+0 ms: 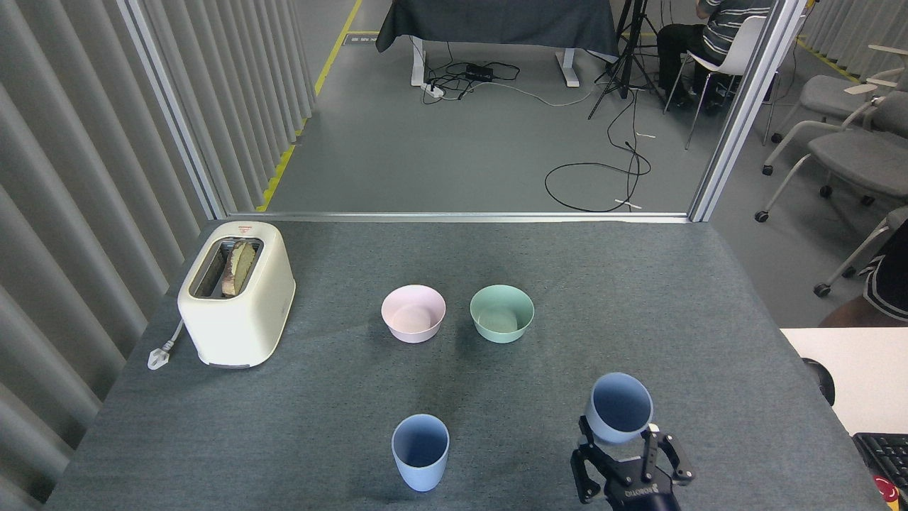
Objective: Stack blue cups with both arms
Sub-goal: 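Carry the lifted cup over the centered blue cup and lower it in, then open the right gripper and withdraw it from the stacked cups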
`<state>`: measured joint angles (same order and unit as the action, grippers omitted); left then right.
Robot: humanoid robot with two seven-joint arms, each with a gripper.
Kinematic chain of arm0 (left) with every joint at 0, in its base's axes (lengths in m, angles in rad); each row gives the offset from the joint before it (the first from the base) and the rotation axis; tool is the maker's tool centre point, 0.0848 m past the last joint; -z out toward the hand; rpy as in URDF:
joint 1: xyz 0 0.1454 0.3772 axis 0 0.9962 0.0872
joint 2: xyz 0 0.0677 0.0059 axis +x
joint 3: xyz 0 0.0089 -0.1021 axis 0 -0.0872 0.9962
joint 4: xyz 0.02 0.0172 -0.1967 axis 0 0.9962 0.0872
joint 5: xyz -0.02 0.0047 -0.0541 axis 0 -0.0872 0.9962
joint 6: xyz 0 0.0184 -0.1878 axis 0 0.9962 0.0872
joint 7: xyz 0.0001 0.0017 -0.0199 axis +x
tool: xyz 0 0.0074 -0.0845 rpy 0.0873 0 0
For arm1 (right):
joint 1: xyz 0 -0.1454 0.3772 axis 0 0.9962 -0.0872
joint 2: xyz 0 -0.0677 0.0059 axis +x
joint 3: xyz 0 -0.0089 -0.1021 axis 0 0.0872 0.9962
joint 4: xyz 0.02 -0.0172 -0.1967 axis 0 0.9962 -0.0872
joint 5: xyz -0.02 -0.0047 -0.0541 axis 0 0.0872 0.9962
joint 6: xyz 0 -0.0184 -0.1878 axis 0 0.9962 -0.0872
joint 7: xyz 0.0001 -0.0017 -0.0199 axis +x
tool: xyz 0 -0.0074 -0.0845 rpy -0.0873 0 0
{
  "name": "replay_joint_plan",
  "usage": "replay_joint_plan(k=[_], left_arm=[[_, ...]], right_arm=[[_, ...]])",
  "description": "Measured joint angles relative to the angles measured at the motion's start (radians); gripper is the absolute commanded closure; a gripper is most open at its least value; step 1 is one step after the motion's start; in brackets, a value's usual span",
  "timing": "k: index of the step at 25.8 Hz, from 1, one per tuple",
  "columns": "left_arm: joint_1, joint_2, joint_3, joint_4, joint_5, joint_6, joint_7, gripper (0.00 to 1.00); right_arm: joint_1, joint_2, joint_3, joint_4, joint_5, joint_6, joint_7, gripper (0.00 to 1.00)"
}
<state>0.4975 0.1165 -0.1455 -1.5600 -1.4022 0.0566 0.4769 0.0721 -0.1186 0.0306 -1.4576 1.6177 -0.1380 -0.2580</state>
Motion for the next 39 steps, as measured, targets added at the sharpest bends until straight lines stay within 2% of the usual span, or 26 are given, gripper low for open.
replay_joint_plan(k=[3, 6, 9, 12, 20, 31, 39], left_arm=[[-0.001, -0.001, 0.000, 0.001, 0.000, 0.000, 0.001, 0.00], [-0.002, -0.001, 0.000, 0.002, 0.001, 0.002, 0.002, 0.00], [-0.002, -0.001, 0.000, 0.006, 0.002, 0.010, 0.003, 0.00], [-0.002, -0.001, 0.000, 0.012, 0.003, 0.019, 0.004, 0.00], [-0.003, -0.001, 0.001, 0.018, 0.005, 0.025, 0.005, 0.00], [-0.004, -0.001, 0.001, 0.018, 0.004, 0.025, 0.005, 0.00], [-0.003, -0.001, 0.001, 0.018, 0.005, 0.026, 0.005, 0.00]], right_arm=[[-0.087, 0.028, 0.094, -0.001, 0.026, 0.000, 0.051, 0.35], [-0.136, 0.082, 0.187, 0.000, 0.056, 0.000, 0.113, 0.34], [-0.149, 0.134, 0.276, -0.001, 0.074, 0.001, 0.163, 0.33], [-0.138, 0.161, 0.345, -0.004, 0.090, 0.000, 0.185, 0.32], [-0.114, 0.184, 0.409, -0.001, 0.100, -0.008, 0.197, 0.32], [-0.105, 0.187, 0.405, 0.017, 0.101, -0.008, 0.198, 0.31], [-0.066, 0.177, 0.400, 0.020, 0.099, -0.004, 0.202, 0.31]])
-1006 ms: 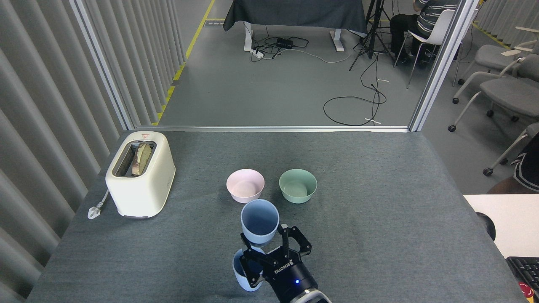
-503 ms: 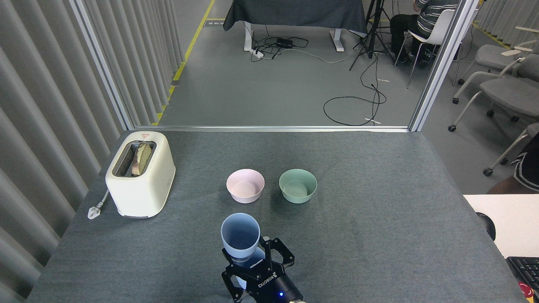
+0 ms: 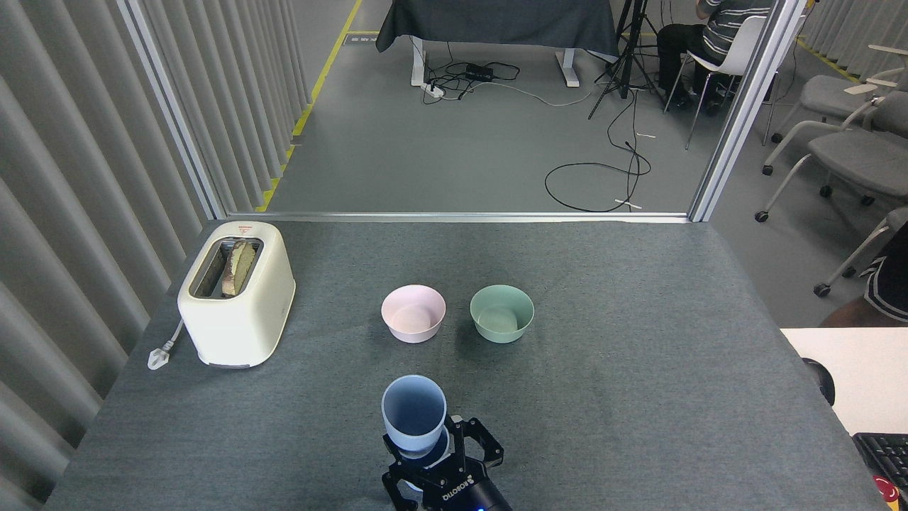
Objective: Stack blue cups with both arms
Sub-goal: 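Open the right gripper and withdraw it from the stacked cups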
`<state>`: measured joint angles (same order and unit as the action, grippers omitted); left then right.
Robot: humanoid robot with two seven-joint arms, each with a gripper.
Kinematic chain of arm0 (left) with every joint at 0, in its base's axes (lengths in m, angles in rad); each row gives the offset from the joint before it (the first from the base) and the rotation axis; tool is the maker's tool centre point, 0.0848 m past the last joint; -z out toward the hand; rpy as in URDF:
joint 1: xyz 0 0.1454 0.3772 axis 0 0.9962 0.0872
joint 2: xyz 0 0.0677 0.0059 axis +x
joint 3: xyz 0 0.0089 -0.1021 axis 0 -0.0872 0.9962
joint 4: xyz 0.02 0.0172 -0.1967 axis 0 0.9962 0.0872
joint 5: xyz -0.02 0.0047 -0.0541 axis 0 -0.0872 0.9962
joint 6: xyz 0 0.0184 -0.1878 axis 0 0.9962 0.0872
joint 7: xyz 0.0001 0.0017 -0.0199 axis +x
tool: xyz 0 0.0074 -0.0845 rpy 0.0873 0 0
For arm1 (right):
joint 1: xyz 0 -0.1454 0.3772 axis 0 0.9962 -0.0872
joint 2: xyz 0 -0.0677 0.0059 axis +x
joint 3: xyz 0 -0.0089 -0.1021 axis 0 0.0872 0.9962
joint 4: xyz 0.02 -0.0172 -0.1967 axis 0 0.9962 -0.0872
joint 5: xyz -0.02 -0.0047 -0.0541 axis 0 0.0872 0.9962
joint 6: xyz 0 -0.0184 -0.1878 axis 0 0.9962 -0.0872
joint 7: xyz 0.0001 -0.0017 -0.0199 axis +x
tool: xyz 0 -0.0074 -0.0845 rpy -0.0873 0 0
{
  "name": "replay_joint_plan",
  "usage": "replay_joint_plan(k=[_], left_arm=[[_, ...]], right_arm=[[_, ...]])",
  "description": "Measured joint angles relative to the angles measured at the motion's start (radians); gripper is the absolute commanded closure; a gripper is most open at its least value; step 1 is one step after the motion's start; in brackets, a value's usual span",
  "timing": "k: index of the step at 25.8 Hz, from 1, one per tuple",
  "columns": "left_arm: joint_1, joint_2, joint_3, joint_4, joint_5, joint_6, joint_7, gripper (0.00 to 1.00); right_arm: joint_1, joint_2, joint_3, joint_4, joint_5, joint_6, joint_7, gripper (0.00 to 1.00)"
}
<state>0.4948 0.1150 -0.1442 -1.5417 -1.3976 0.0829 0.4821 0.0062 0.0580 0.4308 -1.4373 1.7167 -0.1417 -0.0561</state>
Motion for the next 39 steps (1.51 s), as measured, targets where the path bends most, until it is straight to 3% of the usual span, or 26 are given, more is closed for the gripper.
replay_joint_plan(k=[16, 22, 28, 31, 35, 39], left_arm=[[0.000, 0.000, 0.000, 0.000, 0.000, 0.000, 0.000, 0.00], [0.000, 0.000, 0.000, 0.001, 0.000, 0.000, 0.000, 0.00], [0.000, 0.000, 0.000, 0.000, 0.000, 0.000, -0.001, 0.00], [0.000, 0.000, 0.001, 0.000, 0.000, 0.001, -0.001, 0.00], [0.001, 0.000, 0.001, -0.001, 0.000, 0.002, -0.001, 0.00], [0.001, 0.000, 0.001, -0.001, 0.000, 0.002, -0.001, 0.00]], right_arm=[[0.002, -0.003, -0.006, 0.034, -0.011, 0.009, -0.016, 0.31], [0.000, -0.002, -0.006, 0.041, -0.012, 0.018, -0.018, 0.01], [0.000, -0.001, -0.009, 0.039, -0.016, 0.020, -0.016, 0.00], [0.002, 0.001, -0.023, 0.024, -0.018, 0.016, -0.011, 0.00], [0.005, 0.004, -0.034, -0.040, -0.028, 0.009, -0.091, 0.00], [0.002, 0.001, -0.063, -0.130, -0.117, 0.008, -0.145, 0.00]])
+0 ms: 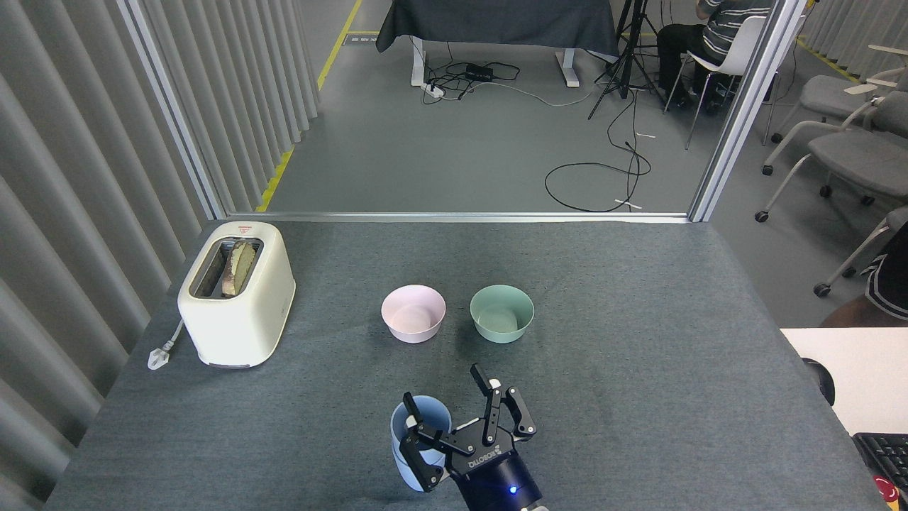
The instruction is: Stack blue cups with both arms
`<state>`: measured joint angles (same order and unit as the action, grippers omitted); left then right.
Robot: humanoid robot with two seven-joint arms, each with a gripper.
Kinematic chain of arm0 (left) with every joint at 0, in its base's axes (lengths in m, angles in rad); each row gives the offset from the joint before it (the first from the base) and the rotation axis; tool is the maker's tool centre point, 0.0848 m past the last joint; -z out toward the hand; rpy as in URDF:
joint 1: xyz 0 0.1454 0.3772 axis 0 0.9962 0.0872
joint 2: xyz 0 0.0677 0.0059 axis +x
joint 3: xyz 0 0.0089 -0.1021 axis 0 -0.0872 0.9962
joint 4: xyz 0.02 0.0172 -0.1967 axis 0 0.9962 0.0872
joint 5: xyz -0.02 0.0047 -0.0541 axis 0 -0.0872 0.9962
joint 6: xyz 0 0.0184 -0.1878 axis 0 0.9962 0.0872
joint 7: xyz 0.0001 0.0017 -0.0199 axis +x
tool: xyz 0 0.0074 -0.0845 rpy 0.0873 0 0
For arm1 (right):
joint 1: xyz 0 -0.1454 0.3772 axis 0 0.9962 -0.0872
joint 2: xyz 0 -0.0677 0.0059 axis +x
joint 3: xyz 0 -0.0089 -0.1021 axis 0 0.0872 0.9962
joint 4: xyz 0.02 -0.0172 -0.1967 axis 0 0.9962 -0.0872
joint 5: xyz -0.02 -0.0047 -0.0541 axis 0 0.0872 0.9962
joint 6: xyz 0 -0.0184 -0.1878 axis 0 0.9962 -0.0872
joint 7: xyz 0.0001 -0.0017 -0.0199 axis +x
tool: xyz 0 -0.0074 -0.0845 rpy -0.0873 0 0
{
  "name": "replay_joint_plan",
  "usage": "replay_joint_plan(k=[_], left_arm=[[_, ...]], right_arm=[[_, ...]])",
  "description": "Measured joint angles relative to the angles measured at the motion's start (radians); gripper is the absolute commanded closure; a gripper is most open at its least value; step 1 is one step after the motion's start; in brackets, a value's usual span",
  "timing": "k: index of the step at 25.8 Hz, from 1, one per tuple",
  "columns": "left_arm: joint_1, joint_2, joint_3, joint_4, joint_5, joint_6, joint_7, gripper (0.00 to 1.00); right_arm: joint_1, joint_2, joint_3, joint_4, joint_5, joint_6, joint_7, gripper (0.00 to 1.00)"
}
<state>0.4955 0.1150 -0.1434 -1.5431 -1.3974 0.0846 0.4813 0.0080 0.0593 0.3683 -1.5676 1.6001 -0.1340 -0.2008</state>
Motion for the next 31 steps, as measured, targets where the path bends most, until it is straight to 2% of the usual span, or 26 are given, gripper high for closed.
replay_joint_plan(k=[3, 6, 10, 13, 20, 26, 31], left_arm=[[0.000, 0.000, 0.000, 0.000, 0.000, 0.000, 0.000, 0.00], [0.000, 0.000, 0.001, -0.001, -0.001, 0.000, 0.000, 0.00], [0.000, 0.000, 0.005, -0.010, -0.001, 0.000, 0.000, 0.00], [0.000, 0.000, 0.006, -0.023, -0.002, -0.004, 0.000, 0.00], [0.002, 0.001, 0.005, -0.036, -0.002, -0.010, -0.001, 0.00], [0.003, 0.001, 0.007, -0.039, -0.002, -0.011, -0.001, 0.00], [0.003, 0.002, 0.008, -0.040, -0.002, -0.006, -0.001, 0.00]], right_arm=[[-0.001, -0.010, -0.062, -0.043, -0.045, 0.000, -0.010, 0.00], [0.026, -0.050, -0.147, -0.057, -0.062, 0.001, -0.022, 0.00], [0.145, -0.132, -0.223, -0.059, -0.069, 0.001, -0.088, 0.00], [0.253, -0.160, -0.266, -0.056, -0.070, -0.001, -0.149, 0.00], [0.430, -0.166, -0.298, -0.041, -0.071, 0.004, -0.254, 0.00], [0.500, -0.172, -0.315, -0.028, -0.072, 0.005, -0.266, 0.00], [0.516, -0.173, -0.328, -0.029, -0.074, 0.005, -0.267, 0.00]])
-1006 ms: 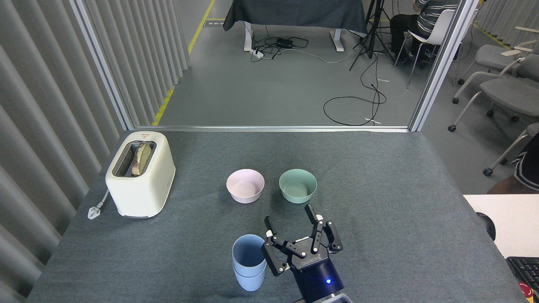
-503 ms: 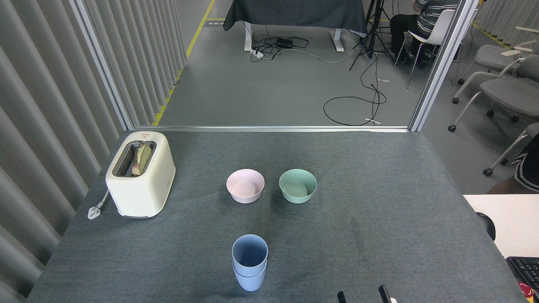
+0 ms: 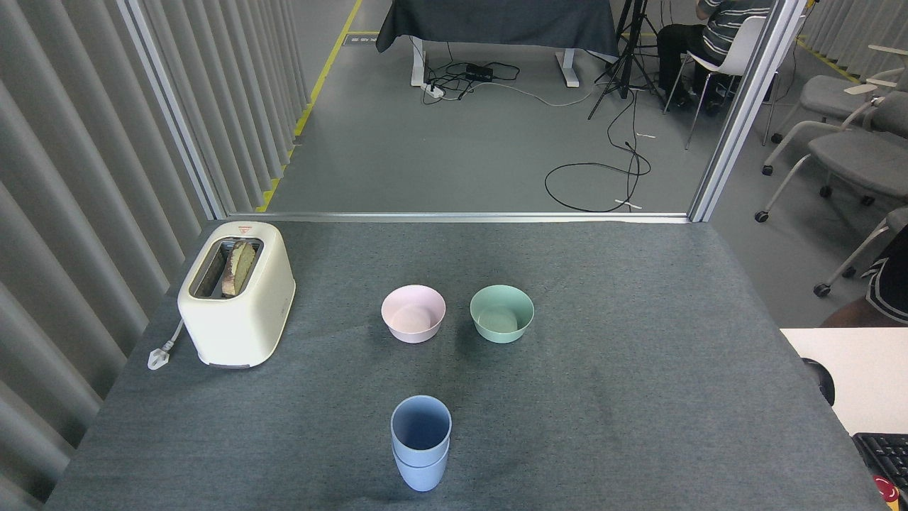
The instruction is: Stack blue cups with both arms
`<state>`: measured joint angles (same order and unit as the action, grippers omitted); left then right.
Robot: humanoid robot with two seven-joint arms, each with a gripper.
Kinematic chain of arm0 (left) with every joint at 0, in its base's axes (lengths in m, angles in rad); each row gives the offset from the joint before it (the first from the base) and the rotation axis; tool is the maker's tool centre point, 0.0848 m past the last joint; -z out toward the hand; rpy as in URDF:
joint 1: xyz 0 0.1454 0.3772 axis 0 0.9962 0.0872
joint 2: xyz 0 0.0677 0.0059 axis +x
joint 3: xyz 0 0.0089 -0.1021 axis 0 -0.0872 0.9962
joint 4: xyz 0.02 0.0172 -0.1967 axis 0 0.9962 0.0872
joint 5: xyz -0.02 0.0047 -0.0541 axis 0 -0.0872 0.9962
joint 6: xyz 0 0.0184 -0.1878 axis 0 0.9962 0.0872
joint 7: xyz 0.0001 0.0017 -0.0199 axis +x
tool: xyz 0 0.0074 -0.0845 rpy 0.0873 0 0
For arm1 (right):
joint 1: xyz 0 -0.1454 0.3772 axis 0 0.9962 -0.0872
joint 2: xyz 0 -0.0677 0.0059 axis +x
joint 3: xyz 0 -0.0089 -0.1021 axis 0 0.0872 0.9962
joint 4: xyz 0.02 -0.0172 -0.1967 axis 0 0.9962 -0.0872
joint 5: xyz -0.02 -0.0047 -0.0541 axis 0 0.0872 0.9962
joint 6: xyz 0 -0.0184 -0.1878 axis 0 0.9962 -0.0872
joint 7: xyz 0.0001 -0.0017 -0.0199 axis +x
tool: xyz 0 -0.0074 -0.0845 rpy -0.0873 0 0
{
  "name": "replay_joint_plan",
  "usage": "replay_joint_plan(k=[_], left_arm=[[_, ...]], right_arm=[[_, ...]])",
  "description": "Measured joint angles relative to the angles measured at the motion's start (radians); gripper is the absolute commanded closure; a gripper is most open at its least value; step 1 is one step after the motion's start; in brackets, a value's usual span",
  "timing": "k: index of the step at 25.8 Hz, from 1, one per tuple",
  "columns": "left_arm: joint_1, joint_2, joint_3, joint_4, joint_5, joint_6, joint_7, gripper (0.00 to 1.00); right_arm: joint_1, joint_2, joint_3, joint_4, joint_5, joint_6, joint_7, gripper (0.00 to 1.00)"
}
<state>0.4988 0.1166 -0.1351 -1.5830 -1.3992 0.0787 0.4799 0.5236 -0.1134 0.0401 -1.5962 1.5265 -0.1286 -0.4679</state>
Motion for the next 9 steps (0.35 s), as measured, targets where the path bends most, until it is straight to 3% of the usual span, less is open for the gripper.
replay_joint_plan(k=[9], left_arm=[[0.001, 0.000, 0.007, 0.000, 0.000, 0.004, 0.000, 0.00]], right_arm=[[0.006, -0.002, -0.003, -0.010, -0.003, 0.001, 0.000, 0.00]])
